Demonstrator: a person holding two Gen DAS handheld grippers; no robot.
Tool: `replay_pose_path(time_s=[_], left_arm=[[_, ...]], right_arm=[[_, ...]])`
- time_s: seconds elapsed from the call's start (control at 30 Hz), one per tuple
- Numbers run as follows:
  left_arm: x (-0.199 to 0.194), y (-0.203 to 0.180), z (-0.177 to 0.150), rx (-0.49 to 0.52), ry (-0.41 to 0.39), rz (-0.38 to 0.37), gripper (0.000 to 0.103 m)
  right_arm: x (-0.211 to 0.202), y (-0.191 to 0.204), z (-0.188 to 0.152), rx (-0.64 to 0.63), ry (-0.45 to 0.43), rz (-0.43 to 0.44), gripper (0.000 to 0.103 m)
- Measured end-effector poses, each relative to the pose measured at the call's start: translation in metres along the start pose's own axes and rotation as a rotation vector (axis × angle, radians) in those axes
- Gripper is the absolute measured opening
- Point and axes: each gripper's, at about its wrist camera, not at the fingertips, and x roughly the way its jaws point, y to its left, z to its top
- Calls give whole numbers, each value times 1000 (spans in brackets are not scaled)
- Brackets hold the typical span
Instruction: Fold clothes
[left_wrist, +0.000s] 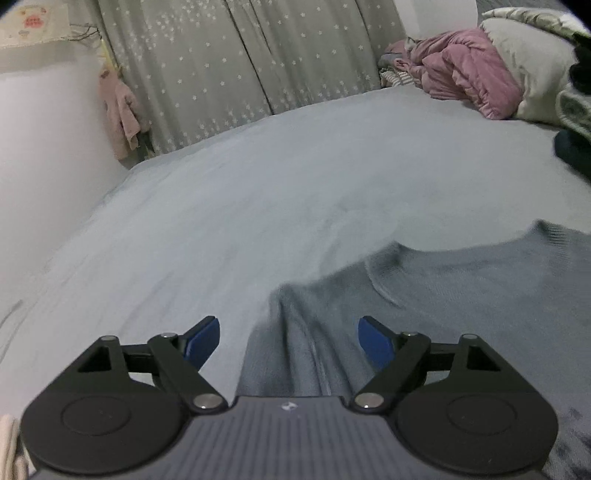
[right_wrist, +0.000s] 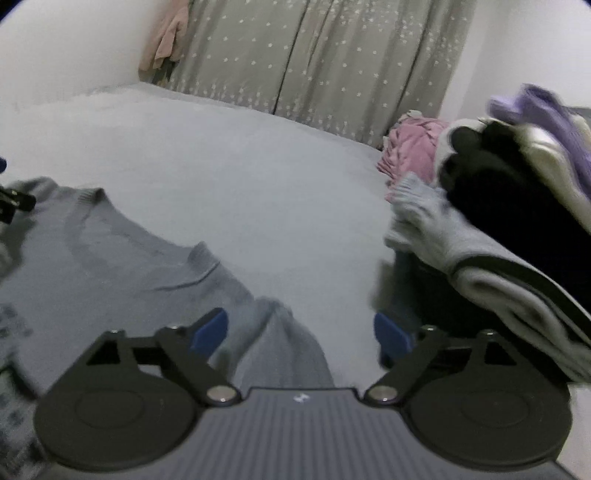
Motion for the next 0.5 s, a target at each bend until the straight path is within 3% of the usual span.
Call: replay_pose_path(time_s=[0.2, 0.5], left_arm=[[-80, -9, -43, -2, 23, -29, 83], [-143, -13, -106, -122, 94, -79, 84]], right_arm=[[-72, -10, -40, 101, 46, 30, 94], [-143, -11, -84, 189, 79, 57, 99]])
